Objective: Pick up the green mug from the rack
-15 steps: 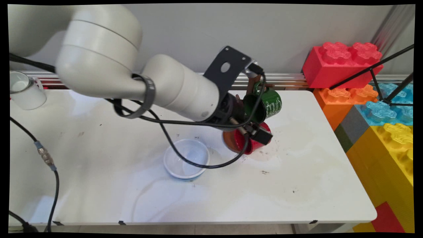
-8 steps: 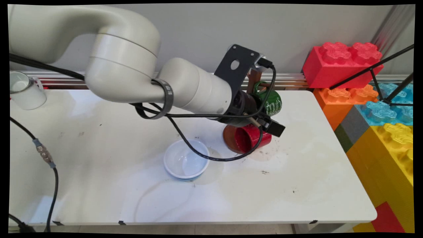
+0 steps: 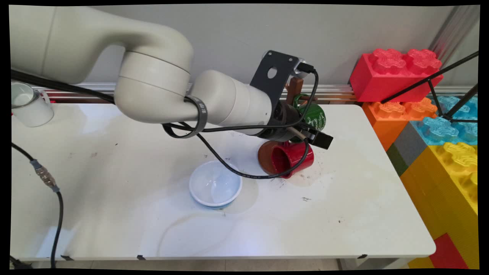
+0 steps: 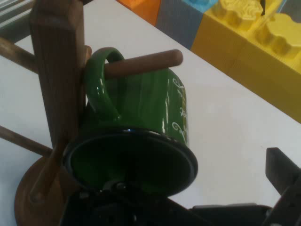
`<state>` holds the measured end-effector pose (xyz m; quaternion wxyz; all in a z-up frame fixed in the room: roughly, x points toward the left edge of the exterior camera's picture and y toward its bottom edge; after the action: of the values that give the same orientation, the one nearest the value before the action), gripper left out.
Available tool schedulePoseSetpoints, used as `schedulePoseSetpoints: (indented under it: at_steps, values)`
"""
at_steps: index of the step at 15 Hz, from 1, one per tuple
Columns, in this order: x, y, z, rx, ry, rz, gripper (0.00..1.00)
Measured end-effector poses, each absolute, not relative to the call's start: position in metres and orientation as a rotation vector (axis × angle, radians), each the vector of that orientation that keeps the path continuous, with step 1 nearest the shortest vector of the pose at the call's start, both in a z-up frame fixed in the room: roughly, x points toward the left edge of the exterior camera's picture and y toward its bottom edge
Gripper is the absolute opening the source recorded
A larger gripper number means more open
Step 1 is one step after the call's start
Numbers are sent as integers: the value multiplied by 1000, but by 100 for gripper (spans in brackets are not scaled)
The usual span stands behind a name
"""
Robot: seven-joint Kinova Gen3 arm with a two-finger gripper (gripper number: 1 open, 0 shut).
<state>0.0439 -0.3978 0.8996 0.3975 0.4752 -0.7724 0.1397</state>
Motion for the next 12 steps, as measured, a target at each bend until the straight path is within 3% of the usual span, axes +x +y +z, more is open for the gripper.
schedulePoseSetpoints:
  at_steps: [12]
  values:
    - [49,-409,889,1211,-1896,339,100]
